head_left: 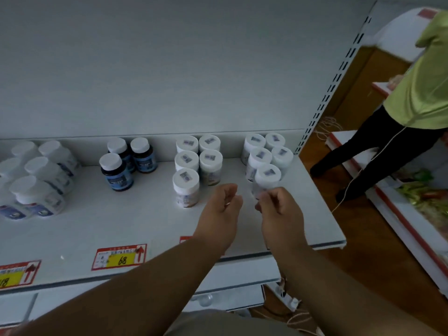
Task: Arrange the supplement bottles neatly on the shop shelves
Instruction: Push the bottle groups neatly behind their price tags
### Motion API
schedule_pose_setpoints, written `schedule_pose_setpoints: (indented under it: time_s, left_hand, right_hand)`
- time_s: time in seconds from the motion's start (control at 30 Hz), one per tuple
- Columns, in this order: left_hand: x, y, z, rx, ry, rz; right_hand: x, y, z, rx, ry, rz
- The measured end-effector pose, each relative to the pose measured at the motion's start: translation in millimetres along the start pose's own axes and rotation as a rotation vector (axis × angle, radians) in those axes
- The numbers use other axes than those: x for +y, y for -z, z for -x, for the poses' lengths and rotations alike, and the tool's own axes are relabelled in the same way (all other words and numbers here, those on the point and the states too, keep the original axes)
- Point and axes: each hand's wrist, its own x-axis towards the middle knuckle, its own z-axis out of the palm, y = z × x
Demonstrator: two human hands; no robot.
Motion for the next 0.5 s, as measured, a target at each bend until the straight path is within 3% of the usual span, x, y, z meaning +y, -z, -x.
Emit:
schedule_pose_setpoints:
  time_s: [0.2, 0.5]
  left_hand:
    - [23.5, -48.8, -39.3, 0.128, 0.065, 0.152]
    - [35.5, -75.6, -110.0, 0.105, 0.158, 0.275]
  right_hand:
    - [17.6, 39.0, -64.2, 0.098, -0.119, -0.148]
    - [15.9, 51.9, -151.9, -0.31, -0.242, -0.273]
